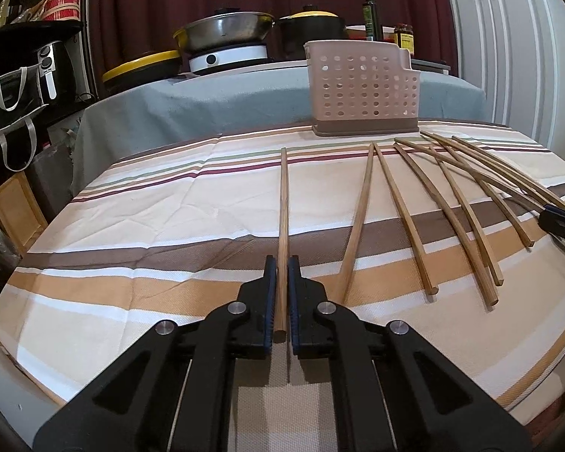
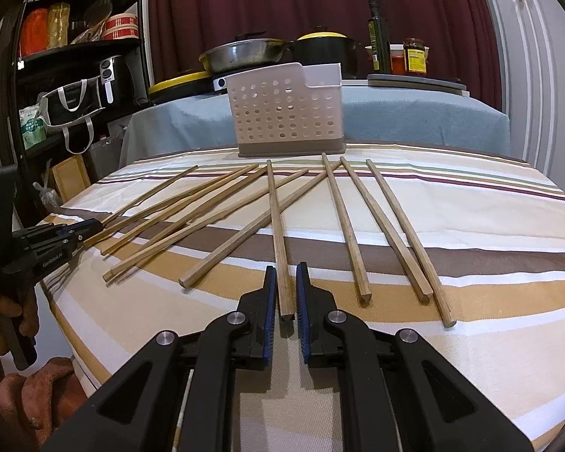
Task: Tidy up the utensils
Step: 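Close the left gripper on a wooden chopstick while the right gripper closes on another, then lift the left gripper's chopstick toward the white holder while the right gripper carries its chopstick there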
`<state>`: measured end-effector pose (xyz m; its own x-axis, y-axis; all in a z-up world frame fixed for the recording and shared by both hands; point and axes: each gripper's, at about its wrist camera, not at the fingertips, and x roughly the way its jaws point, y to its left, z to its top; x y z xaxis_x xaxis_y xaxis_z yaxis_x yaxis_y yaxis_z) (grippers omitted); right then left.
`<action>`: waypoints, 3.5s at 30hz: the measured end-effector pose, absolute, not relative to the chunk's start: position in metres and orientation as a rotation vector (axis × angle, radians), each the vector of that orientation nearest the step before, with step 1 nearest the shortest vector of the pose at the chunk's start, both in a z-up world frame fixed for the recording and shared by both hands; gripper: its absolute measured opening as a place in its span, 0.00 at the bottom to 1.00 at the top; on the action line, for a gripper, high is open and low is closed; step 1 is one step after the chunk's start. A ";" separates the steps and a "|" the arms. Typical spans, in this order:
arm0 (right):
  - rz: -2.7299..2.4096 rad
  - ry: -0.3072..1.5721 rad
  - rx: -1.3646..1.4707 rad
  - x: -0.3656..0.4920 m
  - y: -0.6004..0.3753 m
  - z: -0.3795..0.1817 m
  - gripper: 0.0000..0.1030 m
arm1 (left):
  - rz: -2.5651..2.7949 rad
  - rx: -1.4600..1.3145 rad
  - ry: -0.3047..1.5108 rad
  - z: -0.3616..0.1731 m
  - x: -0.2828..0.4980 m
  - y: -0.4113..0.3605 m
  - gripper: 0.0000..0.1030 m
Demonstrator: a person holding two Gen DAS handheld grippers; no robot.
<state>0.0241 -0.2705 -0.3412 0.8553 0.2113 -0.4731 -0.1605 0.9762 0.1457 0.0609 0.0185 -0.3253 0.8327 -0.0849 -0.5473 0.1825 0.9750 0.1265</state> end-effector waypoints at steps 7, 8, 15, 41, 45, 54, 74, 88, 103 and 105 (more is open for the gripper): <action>0.190 0.504 0.093 0.024 -0.271 -0.341 0.11 | -0.143 0.178 0.568 -0.325 0.061 0.018 0.07; 0.187 0.502 0.092 0.023 -0.271 -0.340 0.11 | -0.145 0.179 0.568 -0.325 0.061 0.019 0.07; 0.180 0.489 0.093 0.021 -0.272 -0.337 0.11 | -0.154 0.170 0.554 -0.321 0.059 0.018 0.06; 0.173 0.478 0.088 0.018 -0.273 -0.333 0.07 | -0.148 0.183 0.525 -0.311 0.052 0.015 0.06; 0.170 0.449 0.077 0.015 -0.270 -0.319 0.07 | -0.145 0.179 0.503 -0.299 0.052 0.014 0.06; 0.155 0.354 0.046 0.011 -0.265 -0.277 0.07 | -0.126 0.163 0.435 -0.261 0.048 0.009 0.06; 0.105 0.245 0.066 0.046 -0.282 -0.185 0.07 | -0.112 0.116 0.340 -0.161 0.073 0.014 0.06; 0.091 0.283 0.069 0.102 -0.287 -0.171 0.07 | -0.113 0.051 0.368 -0.147 0.132 0.026 0.07; 0.131 0.241 0.094 0.121 -0.289 -0.127 0.07 | -0.185 0.027 0.323 -0.106 0.160 0.011 0.06; 0.142 0.225 0.103 0.124 -0.292 -0.117 0.07 | -0.204 0.021 0.304 -0.094 0.163 0.007 0.06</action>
<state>0.1242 -0.2920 -0.1166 0.9647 0.1521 -0.2148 -0.1291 0.9847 0.1175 0.1630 0.0070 -0.0935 0.9336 -0.1966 -0.2997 0.2029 0.9791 -0.0102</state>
